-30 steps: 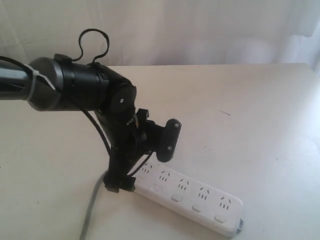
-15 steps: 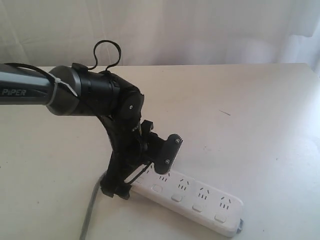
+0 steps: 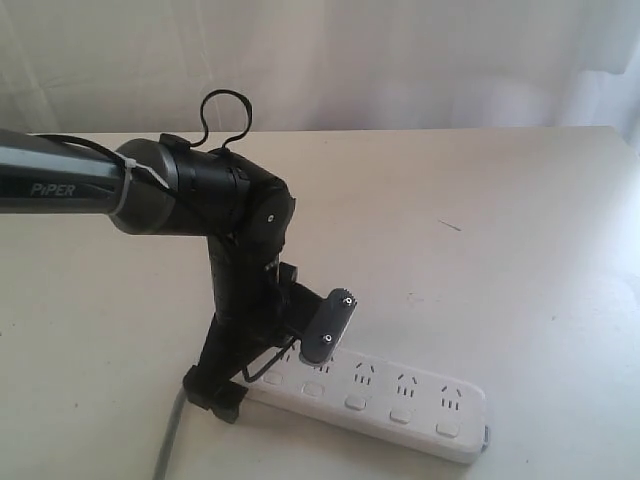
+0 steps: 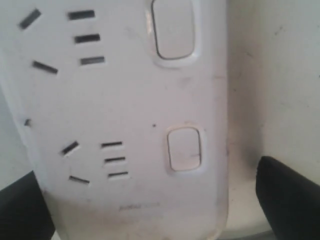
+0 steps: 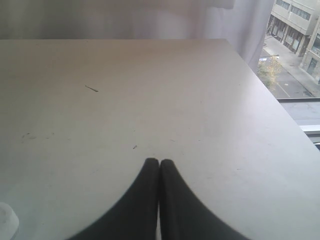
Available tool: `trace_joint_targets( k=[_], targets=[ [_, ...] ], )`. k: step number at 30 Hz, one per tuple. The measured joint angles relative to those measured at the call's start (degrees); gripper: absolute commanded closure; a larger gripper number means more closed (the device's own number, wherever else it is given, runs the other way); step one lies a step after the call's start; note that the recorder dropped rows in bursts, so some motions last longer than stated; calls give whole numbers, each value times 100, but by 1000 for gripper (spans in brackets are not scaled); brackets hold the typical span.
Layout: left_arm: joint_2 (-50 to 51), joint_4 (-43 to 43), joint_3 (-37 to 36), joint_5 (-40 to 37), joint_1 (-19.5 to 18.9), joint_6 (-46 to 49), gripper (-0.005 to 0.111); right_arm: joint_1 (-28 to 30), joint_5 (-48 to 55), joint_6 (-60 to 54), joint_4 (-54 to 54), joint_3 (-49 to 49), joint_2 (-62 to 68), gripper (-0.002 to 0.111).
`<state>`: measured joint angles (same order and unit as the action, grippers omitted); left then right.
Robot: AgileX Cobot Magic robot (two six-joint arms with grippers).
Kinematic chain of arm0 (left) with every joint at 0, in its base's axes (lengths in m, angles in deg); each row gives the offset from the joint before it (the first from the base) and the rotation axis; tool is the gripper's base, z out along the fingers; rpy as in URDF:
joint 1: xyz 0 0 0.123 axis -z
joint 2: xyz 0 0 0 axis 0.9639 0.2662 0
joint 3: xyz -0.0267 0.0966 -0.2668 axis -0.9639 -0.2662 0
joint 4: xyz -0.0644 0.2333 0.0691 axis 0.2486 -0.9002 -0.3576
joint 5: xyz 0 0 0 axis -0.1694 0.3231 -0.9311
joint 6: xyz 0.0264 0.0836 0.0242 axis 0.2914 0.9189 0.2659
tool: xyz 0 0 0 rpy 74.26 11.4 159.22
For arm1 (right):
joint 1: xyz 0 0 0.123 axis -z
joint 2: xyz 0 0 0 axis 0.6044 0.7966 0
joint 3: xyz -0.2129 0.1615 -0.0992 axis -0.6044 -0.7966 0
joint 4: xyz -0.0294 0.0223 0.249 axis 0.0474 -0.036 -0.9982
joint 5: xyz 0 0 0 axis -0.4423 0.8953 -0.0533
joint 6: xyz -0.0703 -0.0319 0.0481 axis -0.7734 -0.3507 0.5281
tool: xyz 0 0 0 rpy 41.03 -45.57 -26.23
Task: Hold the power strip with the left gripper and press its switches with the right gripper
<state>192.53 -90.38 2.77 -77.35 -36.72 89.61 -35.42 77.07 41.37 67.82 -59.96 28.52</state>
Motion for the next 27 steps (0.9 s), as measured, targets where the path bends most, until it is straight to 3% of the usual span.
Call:
trace_joint_targets(
  k=[9,17,23,27],
  targets=[
    [0,265,22,-104,0,-280,2,0,0,0,0,0,0,108],
    [0,852,22,447,0,-364,5,0,0,0,0,0,0,108],
    [0,624,22,447,0,-659,45,0,0,0,0,0,0,108],
    [0,547,22,436,0,-726,62,0,0,0,0,0,0,108]
  ],
)
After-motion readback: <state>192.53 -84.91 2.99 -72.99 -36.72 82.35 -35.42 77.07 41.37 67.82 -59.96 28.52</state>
